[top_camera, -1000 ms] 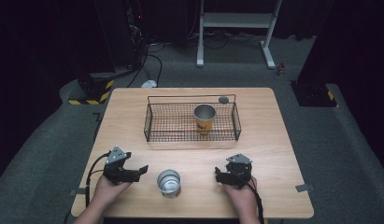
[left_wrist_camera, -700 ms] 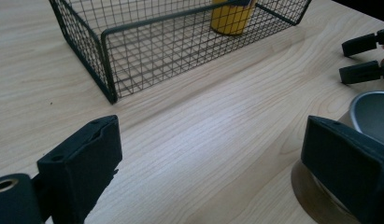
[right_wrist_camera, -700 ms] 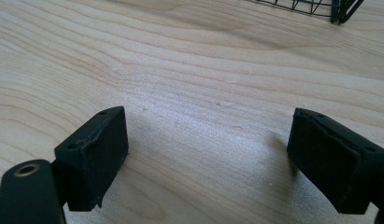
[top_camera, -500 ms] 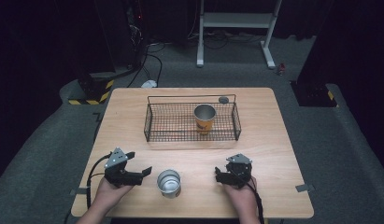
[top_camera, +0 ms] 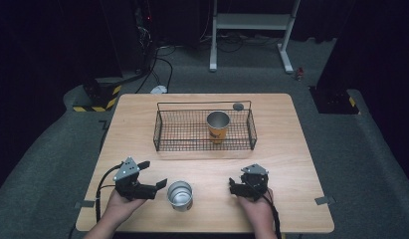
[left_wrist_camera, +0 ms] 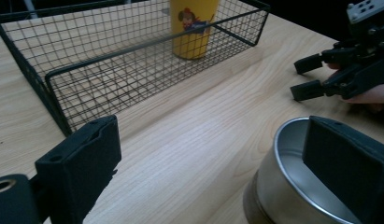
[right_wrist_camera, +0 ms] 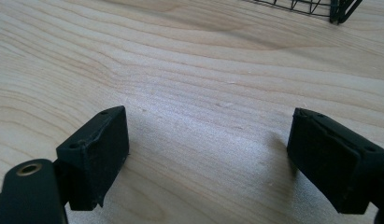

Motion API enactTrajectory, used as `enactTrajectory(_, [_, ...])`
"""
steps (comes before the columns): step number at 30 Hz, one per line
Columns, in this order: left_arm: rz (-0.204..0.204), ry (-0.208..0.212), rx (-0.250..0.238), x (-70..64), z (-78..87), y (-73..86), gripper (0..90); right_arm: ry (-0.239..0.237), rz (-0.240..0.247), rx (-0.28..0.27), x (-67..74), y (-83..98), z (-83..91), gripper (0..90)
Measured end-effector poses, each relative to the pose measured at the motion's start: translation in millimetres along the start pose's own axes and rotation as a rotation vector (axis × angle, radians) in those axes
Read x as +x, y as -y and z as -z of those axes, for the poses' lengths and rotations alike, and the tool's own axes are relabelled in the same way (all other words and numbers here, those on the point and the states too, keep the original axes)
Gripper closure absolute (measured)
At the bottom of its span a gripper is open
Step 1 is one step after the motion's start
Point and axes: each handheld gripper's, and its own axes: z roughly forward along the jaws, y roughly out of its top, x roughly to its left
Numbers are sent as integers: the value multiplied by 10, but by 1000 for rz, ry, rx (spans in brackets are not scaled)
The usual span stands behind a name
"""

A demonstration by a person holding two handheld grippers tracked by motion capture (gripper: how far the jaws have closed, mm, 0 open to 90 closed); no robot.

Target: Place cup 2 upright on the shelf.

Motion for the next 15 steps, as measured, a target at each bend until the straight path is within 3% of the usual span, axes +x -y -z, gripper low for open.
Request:
enactTrajectory(5, [-21, 31, 0, -103, 13, -19, 28, 1, -1, 0, 2, -2, -2, 129])
enactTrajectory(9, [-9, 70, -17, -177, 22, -31, 10, 2, -1, 0, 2, -2, -2, 129])
enactTrajectory(15, [-35, 121, -12, -316, -47, -32, 6, 2, -1, 0, 2, -2, -2, 129])
